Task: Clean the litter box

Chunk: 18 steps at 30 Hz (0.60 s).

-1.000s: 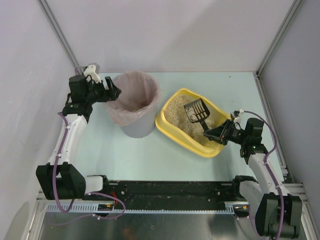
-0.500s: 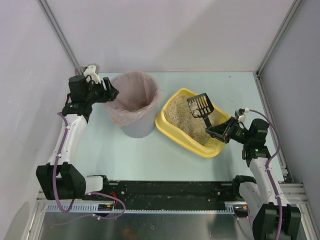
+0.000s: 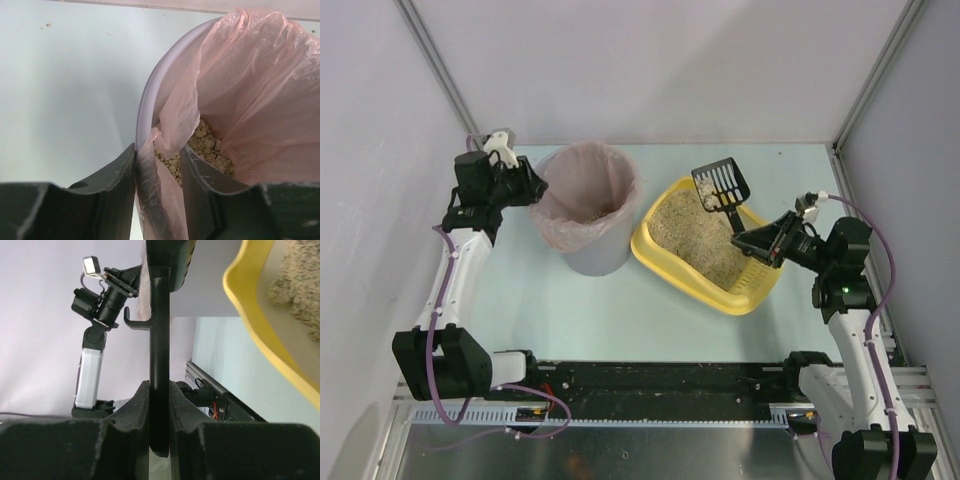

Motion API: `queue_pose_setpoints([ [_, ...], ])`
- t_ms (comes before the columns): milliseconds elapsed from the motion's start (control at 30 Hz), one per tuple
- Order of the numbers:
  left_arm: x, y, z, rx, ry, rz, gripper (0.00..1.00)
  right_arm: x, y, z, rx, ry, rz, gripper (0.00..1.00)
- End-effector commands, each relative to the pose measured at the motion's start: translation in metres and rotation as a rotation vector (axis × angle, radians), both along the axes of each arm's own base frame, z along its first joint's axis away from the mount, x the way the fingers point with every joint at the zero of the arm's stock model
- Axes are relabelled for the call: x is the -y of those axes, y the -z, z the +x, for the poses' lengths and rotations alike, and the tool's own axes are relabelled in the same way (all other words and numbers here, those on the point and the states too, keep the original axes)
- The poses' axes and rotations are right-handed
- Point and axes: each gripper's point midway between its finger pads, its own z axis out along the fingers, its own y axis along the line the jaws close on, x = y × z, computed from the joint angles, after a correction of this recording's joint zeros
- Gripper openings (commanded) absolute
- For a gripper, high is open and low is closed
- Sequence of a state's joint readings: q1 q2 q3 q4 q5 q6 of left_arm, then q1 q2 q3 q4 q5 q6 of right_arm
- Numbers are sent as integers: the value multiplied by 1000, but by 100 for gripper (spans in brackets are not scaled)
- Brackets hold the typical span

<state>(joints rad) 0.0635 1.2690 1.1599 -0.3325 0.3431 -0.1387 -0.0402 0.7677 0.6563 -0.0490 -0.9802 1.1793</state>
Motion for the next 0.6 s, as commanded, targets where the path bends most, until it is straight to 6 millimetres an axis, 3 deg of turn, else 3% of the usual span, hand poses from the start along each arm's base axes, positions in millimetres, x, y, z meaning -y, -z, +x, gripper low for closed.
queue_pose_setpoints([
  [0, 12, -37, -2, 97, 65, -10, 41, -12, -47, 1, 62, -11, 30, 0],
  [67, 14, -39, -3, 100, 71, -17, 40, -22, -54, 1, 61, -46, 16, 0],
  [100, 14, -39, -3, 100, 72, -17, 40, -25, -66, 0, 85, -57, 10, 0],
  [367, 16, -42, -4, 104, 78, -28, 39, -57, -88, 12, 67, -142, 26, 0],
  [567, 17, -40, -3, 98, 83, -36, 39, -99, -99, 26, 120, -217, 13, 0],
])
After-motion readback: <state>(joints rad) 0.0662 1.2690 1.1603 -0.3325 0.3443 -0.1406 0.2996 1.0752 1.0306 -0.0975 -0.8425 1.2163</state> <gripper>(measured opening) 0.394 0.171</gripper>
